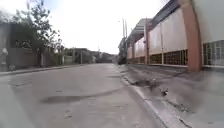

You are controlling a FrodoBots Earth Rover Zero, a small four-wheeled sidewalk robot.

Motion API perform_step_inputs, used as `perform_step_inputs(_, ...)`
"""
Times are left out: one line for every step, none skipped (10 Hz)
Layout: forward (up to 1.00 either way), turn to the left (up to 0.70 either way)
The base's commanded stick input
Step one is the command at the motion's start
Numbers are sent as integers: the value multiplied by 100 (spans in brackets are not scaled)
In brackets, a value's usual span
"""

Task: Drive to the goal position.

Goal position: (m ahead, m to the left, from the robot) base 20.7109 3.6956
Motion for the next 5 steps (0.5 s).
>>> perform_step_inputs(100, 0)
perform_step_inputs(100, -2)
perform_step_inputs(100, -2)
perform_step_inputs(100, -2)
perform_step_inputs(100, -2)
